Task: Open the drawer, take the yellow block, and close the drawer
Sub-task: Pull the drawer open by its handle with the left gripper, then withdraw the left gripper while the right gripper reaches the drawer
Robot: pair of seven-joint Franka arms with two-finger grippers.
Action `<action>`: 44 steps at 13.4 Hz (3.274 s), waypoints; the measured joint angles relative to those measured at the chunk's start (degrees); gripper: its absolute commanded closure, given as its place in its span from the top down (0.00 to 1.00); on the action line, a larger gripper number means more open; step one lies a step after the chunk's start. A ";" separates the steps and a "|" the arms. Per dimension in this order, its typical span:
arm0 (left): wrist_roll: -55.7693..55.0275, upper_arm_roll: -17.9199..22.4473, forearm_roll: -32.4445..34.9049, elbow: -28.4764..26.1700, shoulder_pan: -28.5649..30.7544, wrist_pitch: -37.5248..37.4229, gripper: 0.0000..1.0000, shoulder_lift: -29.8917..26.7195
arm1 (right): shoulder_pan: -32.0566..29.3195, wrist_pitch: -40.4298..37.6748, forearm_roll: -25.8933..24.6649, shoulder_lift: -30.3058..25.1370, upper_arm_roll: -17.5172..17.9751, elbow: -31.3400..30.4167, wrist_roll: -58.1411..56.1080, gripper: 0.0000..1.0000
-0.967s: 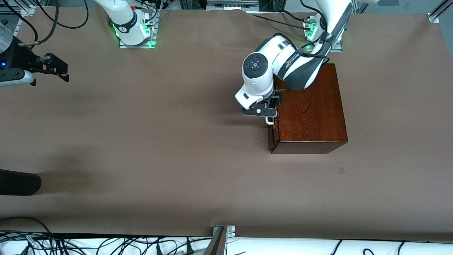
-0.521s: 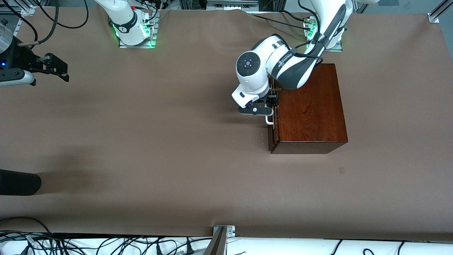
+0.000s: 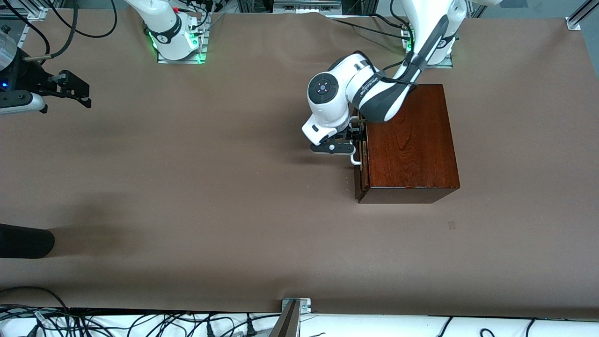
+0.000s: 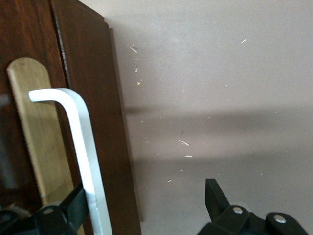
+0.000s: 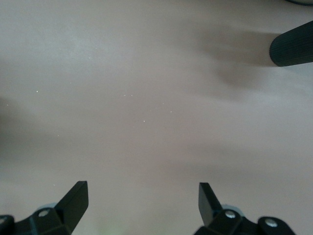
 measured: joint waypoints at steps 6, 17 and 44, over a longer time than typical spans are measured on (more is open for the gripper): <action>-4.91 0.26 0.56 0.31 -2.61 5.45 1.00 1.15 | 0.00 0.00 0.00 0.01 0.00 0.00 0.00 1.00; -10.19 0.19 0.53 9.71 -7.68 5.92 1.00 6.70 | -0.12 0.00 0.00 0.05 -0.09 0.00 0.00 1.00; 39.23 10.14 -9.33 6.53 28.60 -22.15 1.00 -26.36 | 34.33 12.47 10.37 21.07 6.97 9.33 -8.89 1.00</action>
